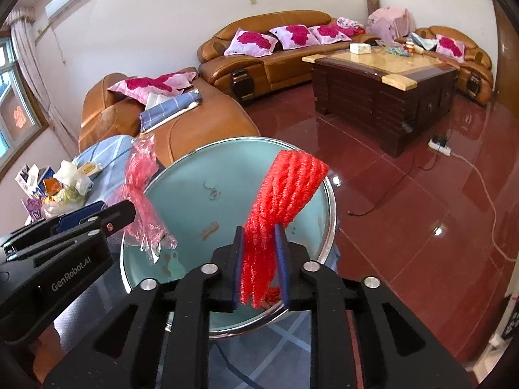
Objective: Collect trash
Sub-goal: 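Carry the pink bag and red net over the bucket and release both, then move both tools back toward the remaining trash on the table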
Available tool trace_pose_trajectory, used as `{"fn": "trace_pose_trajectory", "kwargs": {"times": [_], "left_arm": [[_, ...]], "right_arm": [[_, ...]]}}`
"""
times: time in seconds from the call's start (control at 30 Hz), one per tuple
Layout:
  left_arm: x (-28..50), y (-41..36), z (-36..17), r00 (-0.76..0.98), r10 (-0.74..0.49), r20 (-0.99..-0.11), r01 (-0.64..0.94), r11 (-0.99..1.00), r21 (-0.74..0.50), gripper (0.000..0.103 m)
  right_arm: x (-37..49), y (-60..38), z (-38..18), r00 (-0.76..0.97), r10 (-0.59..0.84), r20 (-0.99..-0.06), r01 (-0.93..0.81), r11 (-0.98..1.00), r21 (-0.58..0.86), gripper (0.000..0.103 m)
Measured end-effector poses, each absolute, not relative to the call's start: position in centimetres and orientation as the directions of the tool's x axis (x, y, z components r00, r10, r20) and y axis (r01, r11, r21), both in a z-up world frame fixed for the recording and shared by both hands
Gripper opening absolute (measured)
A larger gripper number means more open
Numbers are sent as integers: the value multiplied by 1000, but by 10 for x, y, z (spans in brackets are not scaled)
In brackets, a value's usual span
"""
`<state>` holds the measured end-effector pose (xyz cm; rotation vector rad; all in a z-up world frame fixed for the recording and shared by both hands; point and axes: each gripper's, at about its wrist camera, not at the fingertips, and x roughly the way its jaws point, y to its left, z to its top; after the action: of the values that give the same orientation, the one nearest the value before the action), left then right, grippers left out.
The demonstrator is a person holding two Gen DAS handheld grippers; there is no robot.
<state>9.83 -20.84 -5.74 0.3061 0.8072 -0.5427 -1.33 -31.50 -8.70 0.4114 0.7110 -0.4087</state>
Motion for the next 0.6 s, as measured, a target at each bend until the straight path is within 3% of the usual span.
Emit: {"fn": "trace_pose_trajectory", "kwargs": {"times": [0.17, 0.27, 0.43, 0.5, 0.6], "left_arm": [[99, -197, -51, 596, -319, -737, 534, 843, 68, 58], [97, -188, -46, 630, -286, -722, 502, 859, 98, 66], [90, -176, -38, 675, -241, -698, 456, 879, 138, 73], [87, -168, -34, 702, -213, -680, 428, 889, 163, 78], [86, -159, -31, 709, -200, -676, 409, 898, 163, 78]], "right_arm": [[-16, -314, -81, 701, -224, -677, 488, 843, 227, 25], [-21, -312, -75, 724, -236, -648, 483, 844, 232, 37], [-28, -310, -64, 748, -267, -607, 487, 843, 229, 47], [-30, -307, -61, 754, -283, -592, 490, 843, 221, 55], [-30, -301, -57, 759, -288, -583, 481, 852, 205, 58]]}}
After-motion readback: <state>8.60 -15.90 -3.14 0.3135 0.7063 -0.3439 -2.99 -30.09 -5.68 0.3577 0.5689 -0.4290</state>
